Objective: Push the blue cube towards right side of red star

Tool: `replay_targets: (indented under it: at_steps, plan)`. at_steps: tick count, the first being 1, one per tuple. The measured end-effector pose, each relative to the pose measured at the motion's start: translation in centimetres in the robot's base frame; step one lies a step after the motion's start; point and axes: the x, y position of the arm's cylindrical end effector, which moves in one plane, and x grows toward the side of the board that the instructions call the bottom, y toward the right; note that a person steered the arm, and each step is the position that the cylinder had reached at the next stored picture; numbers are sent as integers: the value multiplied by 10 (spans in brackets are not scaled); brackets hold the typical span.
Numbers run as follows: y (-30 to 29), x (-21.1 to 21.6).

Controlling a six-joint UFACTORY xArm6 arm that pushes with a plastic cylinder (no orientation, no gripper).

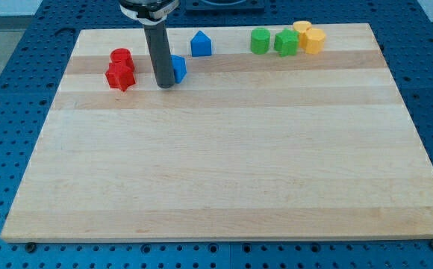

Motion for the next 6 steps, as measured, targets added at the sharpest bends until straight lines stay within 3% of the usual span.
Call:
replay_targets:
  at_steps: [4, 5, 6]
  plan:
    - [64, -24]
    - [33, -46]
    - [-14, -41]
